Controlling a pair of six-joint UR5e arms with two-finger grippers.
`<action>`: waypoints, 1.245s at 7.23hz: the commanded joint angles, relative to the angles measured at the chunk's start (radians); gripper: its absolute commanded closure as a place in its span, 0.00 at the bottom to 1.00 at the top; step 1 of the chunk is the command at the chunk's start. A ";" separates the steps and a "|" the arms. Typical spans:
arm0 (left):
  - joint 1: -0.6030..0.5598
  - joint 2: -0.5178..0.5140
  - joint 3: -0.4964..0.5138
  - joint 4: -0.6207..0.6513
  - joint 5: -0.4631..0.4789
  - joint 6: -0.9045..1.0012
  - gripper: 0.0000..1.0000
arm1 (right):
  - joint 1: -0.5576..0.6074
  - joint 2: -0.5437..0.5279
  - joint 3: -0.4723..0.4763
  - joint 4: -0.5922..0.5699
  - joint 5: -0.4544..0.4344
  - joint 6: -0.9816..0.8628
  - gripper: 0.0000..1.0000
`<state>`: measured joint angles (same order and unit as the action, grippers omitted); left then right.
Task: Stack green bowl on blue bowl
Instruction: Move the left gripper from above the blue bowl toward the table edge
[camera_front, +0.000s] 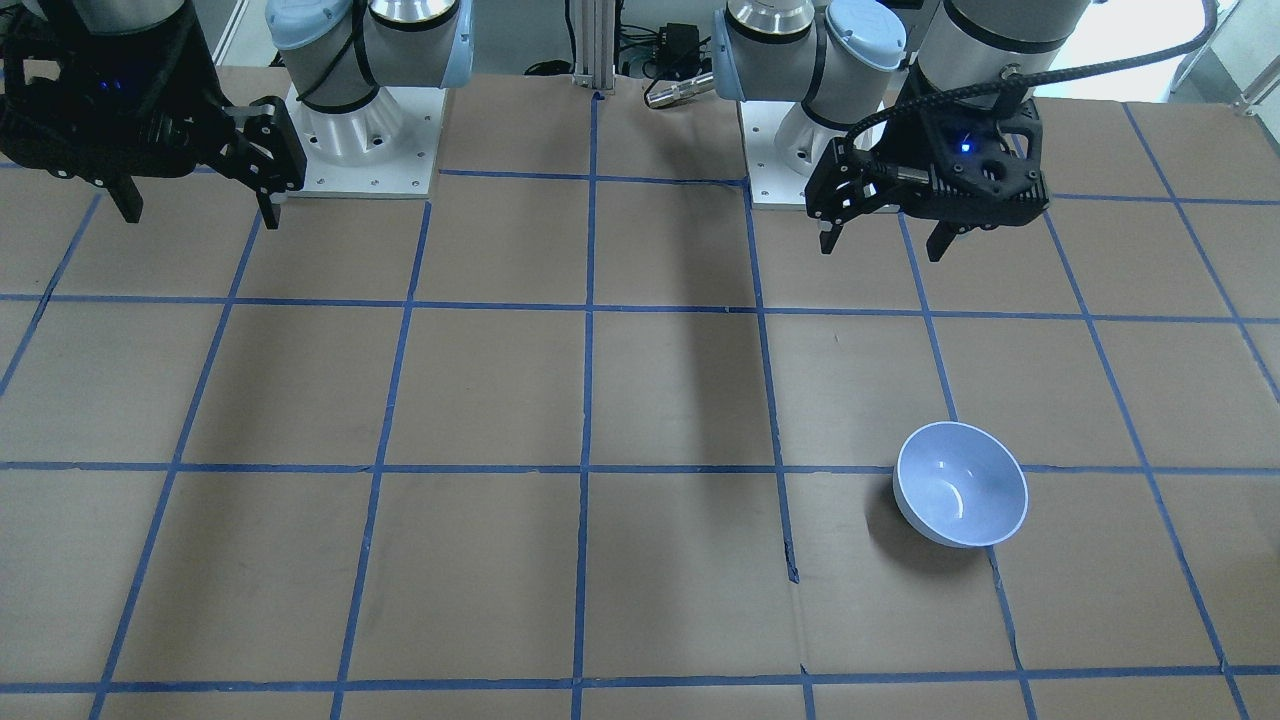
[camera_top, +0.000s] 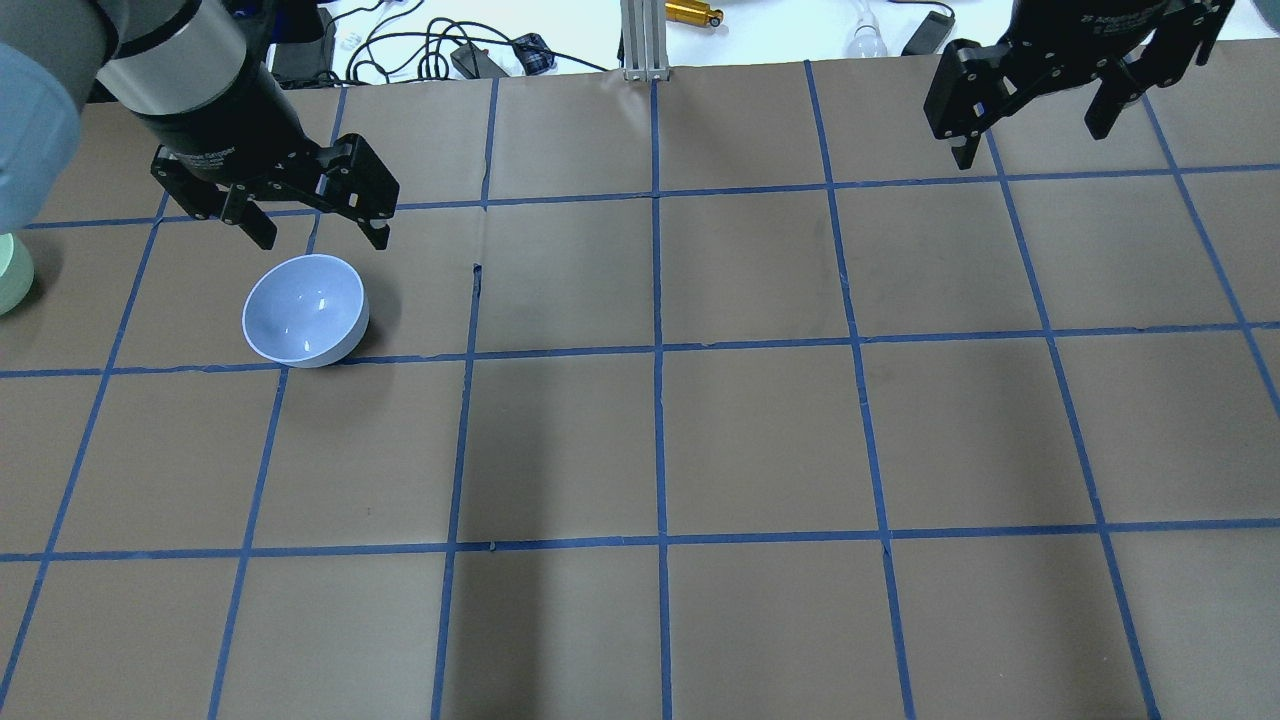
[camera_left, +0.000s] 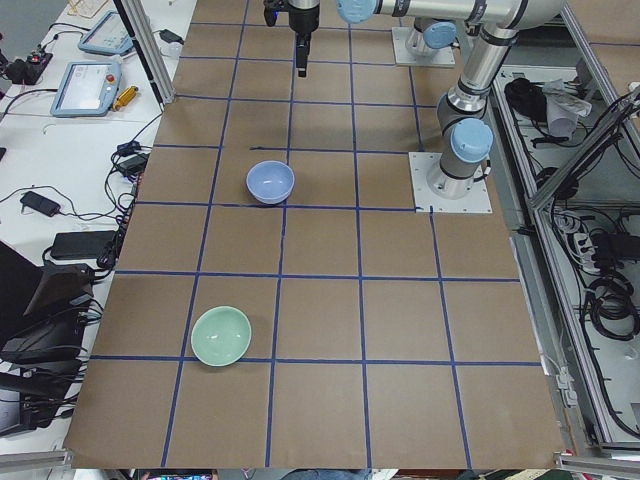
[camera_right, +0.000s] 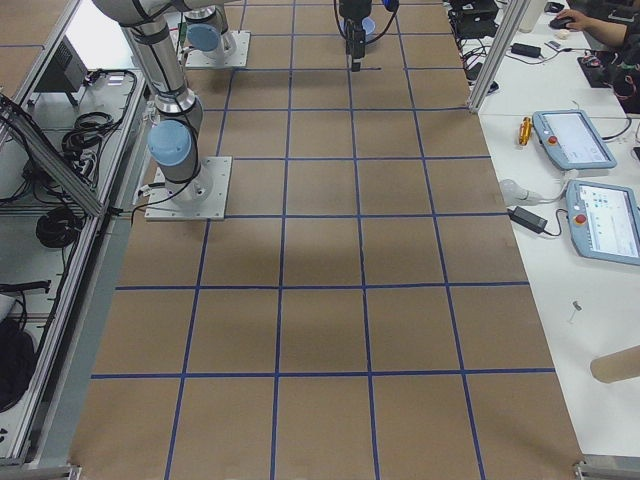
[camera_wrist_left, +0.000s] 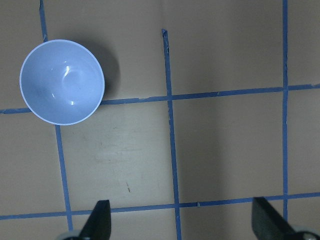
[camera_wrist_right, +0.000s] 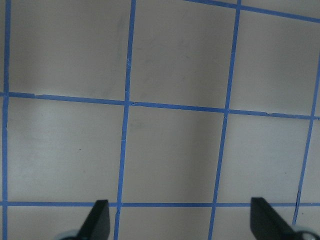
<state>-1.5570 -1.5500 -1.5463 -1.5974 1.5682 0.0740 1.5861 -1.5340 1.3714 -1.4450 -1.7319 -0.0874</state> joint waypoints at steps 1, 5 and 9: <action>0.000 0.008 -0.005 0.002 -0.002 0.003 0.00 | 0.000 0.000 0.000 0.000 0.000 0.000 0.00; 0.005 -0.007 -0.005 0.008 -0.002 0.006 0.00 | 0.000 0.000 0.000 0.000 0.000 0.000 0.00; 0.032 -0.009 -0.005 0.016 0.006 0.081 0.00 | 0.000 0.000 0.000 0.000 0.000 0.000 0.00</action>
<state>-1.5324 -1.5588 -1.5515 -1.5825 1.5695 0.1326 1.5861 -1.5340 1.3714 -1.4450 -1.7319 -0.0874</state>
